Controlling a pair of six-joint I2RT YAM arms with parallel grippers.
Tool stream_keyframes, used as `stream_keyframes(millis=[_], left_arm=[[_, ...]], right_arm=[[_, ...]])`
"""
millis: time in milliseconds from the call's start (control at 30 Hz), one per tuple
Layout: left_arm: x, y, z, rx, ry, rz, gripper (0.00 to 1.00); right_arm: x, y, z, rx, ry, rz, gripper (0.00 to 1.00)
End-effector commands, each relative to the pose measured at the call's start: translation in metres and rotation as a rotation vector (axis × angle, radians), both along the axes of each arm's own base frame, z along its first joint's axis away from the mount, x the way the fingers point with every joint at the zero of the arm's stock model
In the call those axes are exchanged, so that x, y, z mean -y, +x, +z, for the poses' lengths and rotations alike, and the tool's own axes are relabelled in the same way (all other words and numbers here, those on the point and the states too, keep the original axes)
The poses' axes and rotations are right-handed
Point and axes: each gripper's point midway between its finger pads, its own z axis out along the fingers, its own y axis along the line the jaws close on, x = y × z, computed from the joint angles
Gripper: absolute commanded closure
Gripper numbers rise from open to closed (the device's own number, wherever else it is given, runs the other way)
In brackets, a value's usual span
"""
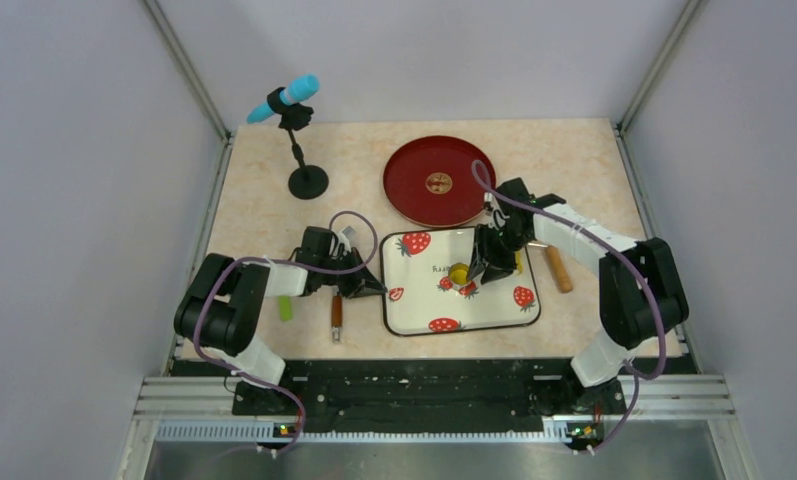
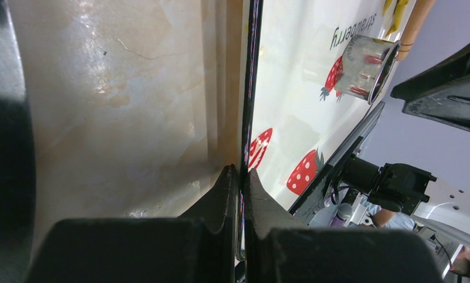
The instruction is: Roll out the dumpling wrappers from the dough
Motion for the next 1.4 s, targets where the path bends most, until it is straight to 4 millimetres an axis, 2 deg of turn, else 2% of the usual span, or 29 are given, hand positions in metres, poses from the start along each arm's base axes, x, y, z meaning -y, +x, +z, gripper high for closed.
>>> stream_keyframes(millis=[0, 300, 600, 700, 933, 1367], left_arm=[[-0.005, -0.003, -0.017, -0.014, 0.063, 0.000, 1.00], [-0.005, -0.003, -0.017, -0.013, 0.063, -0.001, 1.00], [-0.004, -0.003, -0.017, -0.016, 0.059, -0.004, 1.00], [-0.004, -0.003, -0.017, -0.015, 0.058, -0.004, 1.00], [-0.004, -0.003, -0.017, -0.016, 0.059, -0.004, 1.00], [-0.003, -0.003, -0.017, -0.017, 0.056, -0.008, 1.00]], right_arm=[[-0.008, 0.022, -0.005, 0.018, -0.021, -0.039, 0.62], [-0.014, 0.029, -0.021, -0.014, -0.057, -0.021, 0.74], [-0.013, 0.033, -0.016, -0.002, -0.073, -0.018, 0.89], [-0.011, 0.033, -0.015, -0.001, -0.088, -0.008, 0.91], [-0.009, 0.036, -0.003, 0.022, -0.100, 0.007, 1.00], [-0.019, 0.046, 0.037, 0.093, -0.031, 0.006, 1.00]])
